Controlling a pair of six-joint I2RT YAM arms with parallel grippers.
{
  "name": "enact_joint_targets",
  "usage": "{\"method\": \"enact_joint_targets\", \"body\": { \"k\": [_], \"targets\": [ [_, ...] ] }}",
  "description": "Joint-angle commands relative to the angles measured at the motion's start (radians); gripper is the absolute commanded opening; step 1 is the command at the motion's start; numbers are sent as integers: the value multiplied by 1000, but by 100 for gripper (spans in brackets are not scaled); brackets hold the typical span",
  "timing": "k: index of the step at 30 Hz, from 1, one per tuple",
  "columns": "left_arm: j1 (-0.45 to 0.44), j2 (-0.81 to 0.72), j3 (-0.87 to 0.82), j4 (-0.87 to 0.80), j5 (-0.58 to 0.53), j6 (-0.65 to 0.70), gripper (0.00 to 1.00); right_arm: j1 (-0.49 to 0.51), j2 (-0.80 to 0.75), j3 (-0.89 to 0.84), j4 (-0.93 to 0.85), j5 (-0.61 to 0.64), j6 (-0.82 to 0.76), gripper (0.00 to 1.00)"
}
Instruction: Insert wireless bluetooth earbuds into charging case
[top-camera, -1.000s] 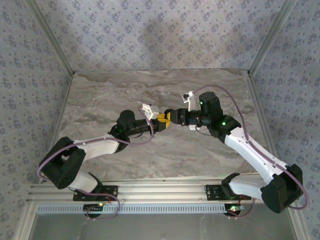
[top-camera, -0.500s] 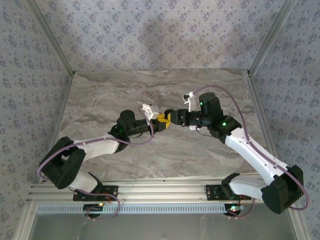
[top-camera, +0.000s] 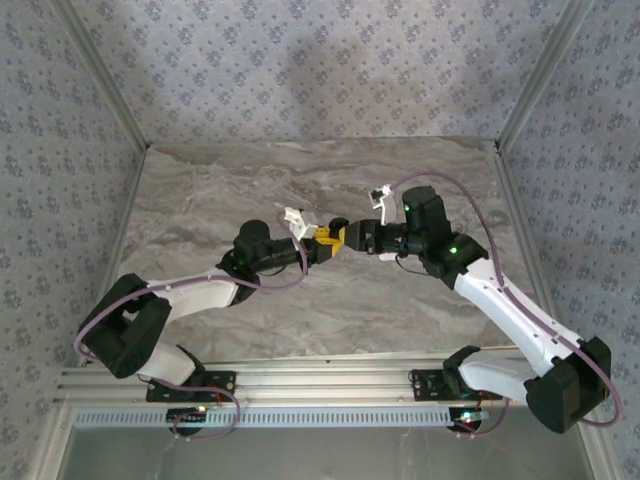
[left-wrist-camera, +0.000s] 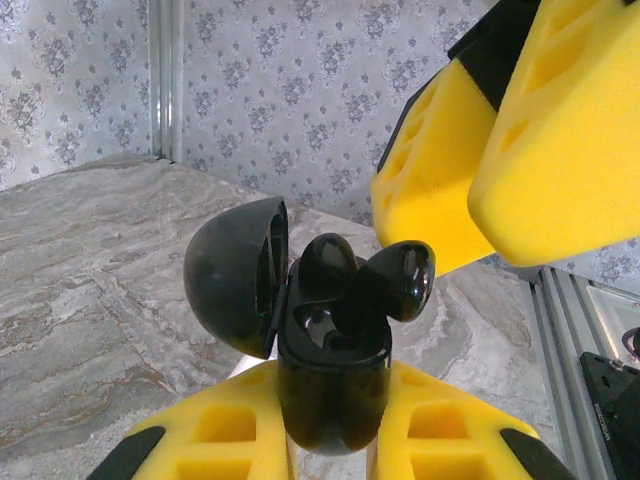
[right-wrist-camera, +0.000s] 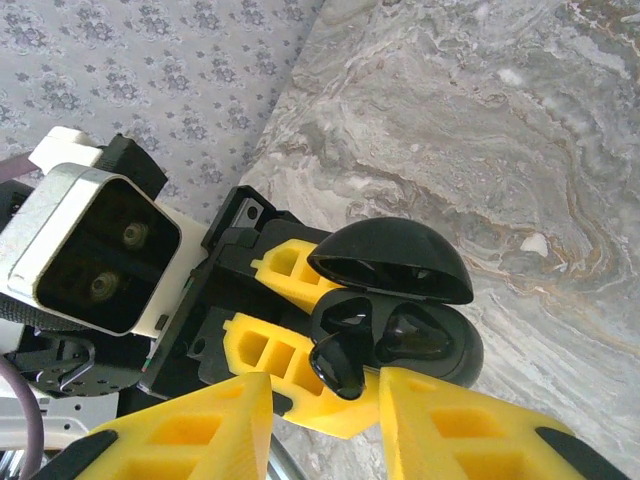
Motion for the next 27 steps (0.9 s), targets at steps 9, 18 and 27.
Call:
{"method": "enact_joint_targets", "body": {
  "k": [9,18,27],
  "targets": [
    [-6,-38,28,42,7,16,14,-8,-3,7,22,-31,-2,28],
    [-6,-36,33,42,9,13,14,-7,1,8,29,-46,1,22],
    [-6,-37,36,39,10,15,14,-3,19,16,47,-47,3,22]
  ]
}}
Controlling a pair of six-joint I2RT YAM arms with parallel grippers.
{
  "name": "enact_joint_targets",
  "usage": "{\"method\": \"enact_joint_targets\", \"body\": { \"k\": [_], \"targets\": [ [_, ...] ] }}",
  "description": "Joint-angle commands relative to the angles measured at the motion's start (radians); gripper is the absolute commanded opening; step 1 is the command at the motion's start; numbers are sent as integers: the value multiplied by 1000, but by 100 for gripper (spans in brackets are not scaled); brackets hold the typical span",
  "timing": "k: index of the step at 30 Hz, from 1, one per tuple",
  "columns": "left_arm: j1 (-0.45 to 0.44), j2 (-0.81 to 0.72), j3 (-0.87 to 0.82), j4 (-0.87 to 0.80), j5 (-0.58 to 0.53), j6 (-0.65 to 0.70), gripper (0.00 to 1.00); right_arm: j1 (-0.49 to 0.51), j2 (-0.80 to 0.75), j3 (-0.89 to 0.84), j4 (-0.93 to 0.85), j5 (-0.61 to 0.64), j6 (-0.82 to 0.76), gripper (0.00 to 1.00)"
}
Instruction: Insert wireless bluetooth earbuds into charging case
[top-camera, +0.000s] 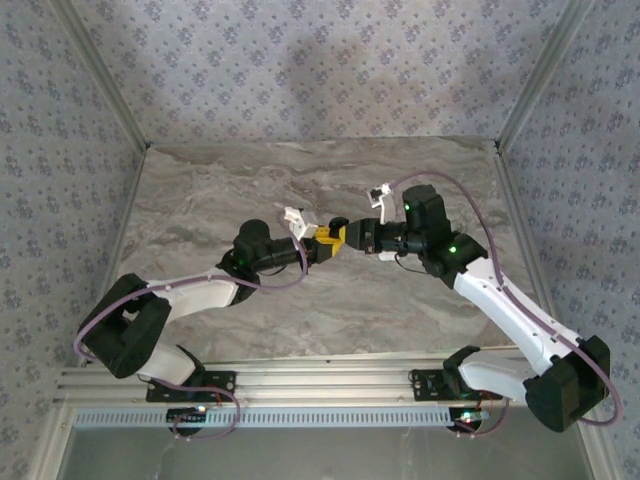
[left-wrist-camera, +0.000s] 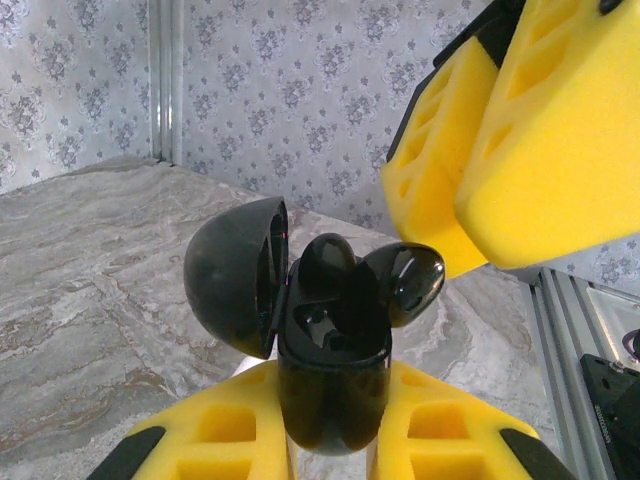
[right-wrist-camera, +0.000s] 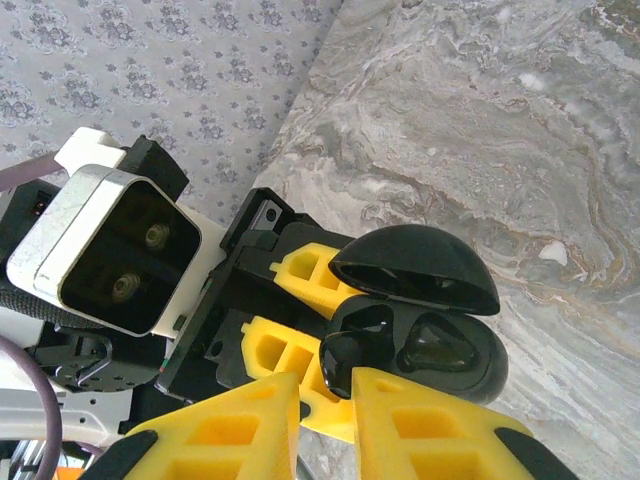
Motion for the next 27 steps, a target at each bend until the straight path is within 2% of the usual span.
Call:
{"method": "enact_joint_targets", "body": {
  "k": [1,20,27],
  "targets": [
    [-6,-37,33,37,10,15,14,2,11,18,21,-16,2,22],
    [-7,-43,31,29,10,15,14,16,31,38,28,5,0,22],
    [-7,-42,30,19,9,21,14,19,23,45,29,12,4,27]
  ]
}}
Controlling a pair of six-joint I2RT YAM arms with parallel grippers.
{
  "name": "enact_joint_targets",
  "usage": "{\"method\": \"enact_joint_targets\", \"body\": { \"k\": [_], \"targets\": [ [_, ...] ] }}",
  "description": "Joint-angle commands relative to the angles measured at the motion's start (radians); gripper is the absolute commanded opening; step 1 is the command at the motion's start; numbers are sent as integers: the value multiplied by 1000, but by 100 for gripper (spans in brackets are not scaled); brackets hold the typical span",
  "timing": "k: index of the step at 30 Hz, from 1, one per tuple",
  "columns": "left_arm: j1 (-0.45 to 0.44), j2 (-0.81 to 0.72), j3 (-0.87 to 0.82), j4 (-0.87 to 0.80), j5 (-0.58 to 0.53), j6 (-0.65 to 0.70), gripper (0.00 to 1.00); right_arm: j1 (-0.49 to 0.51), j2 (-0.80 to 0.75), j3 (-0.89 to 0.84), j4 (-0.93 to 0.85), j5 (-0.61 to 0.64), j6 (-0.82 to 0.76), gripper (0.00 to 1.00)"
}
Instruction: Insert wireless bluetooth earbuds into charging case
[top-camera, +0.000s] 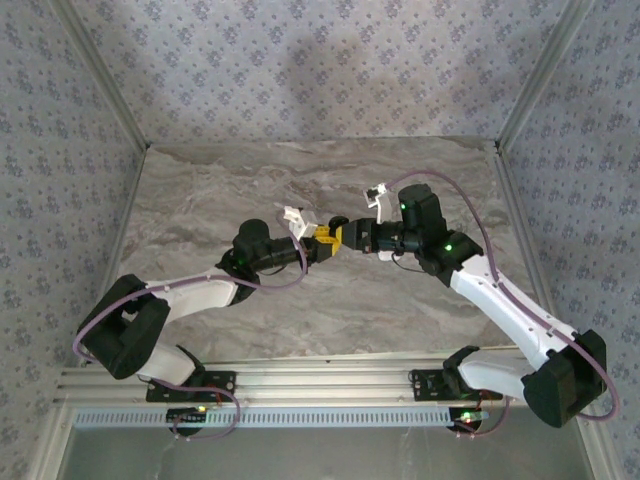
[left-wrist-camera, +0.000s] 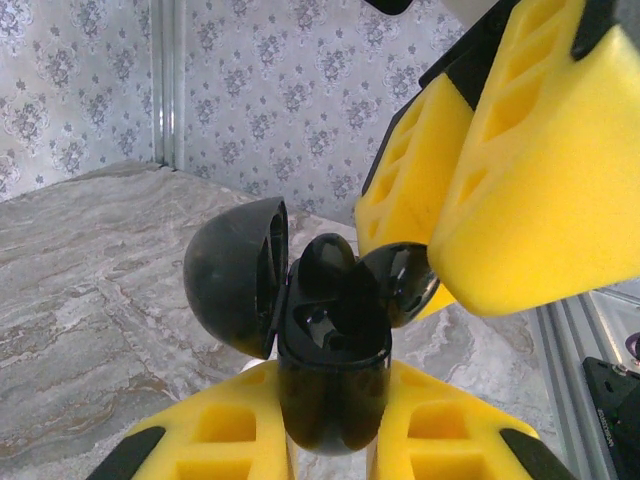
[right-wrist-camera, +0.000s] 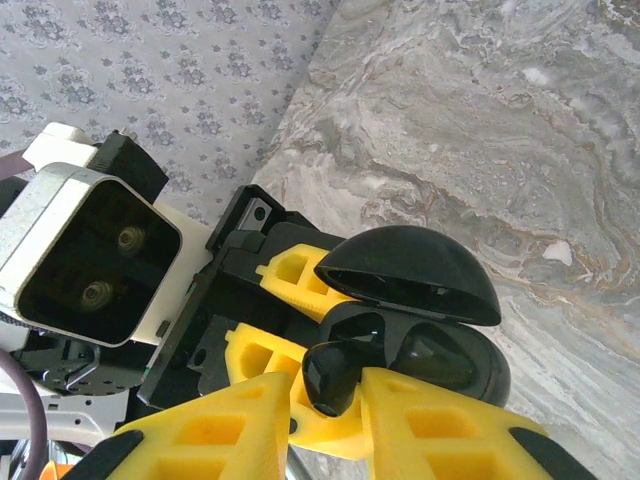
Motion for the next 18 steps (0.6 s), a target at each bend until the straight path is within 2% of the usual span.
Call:
{"method": "enact_joint_targets", "body": {
  "k": [1,18],
  "targets": [
    [-7,-35,27,20,13,19,14,7,-2,41,18,11,5,27],
    [-10,-39,27,12,11,22,14,14,16,56,15,18,5,28]
  ]
}}
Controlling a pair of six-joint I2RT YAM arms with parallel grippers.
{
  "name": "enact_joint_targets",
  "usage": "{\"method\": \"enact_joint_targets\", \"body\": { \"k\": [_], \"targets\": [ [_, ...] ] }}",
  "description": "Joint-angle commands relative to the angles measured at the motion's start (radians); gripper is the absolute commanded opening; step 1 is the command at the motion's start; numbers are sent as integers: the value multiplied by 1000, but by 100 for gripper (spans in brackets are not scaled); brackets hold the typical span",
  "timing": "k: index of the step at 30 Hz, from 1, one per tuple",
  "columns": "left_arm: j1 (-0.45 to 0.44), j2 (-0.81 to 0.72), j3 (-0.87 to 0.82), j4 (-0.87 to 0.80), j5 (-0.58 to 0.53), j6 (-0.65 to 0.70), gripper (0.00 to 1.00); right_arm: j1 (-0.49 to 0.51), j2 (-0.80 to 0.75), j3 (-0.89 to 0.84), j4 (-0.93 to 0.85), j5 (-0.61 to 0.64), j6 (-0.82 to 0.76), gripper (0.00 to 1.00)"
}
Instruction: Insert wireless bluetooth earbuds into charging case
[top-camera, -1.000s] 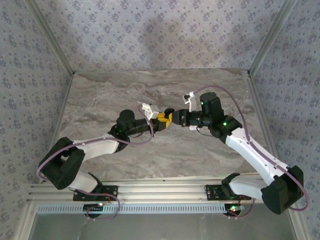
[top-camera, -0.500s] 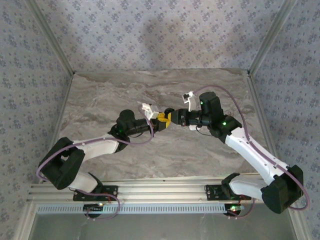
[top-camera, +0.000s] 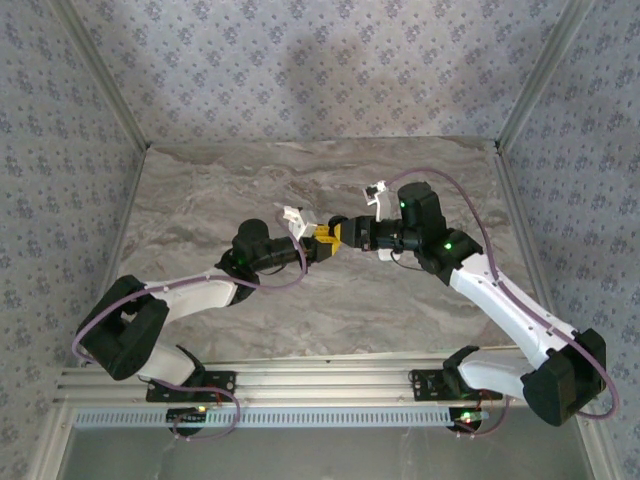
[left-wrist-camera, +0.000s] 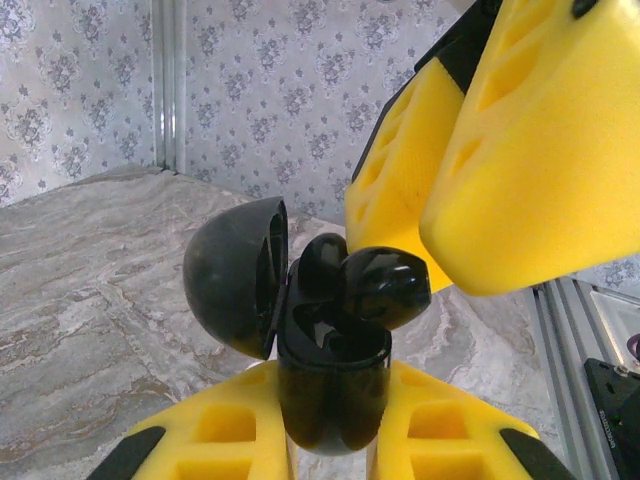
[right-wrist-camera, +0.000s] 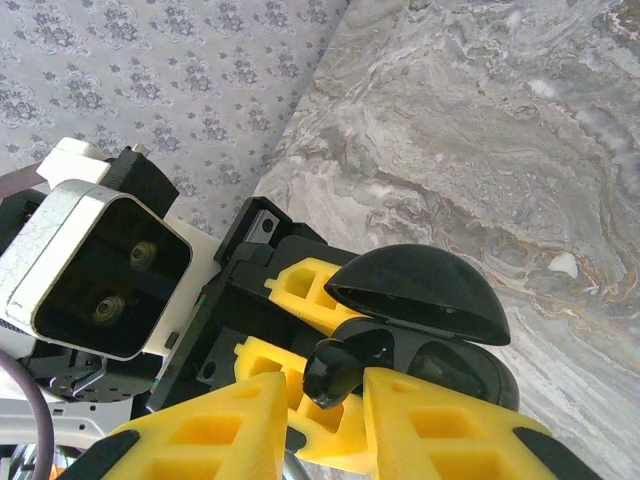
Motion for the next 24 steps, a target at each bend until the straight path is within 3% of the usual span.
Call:
{"method": "enact_joint_targets", "body": {
  "k": [1,8,24],
  "targets": [
    [-10,-32,27,13,12,18,14,11,7,40,2,20,3,28],
    [-9,-32,27,4,9,24,14,10,-1,50,-36,56,-3,33],
    [-12,-28,27,7,8,26,14,-3,-73,53,-46,11,-17,32]
  ]
}}
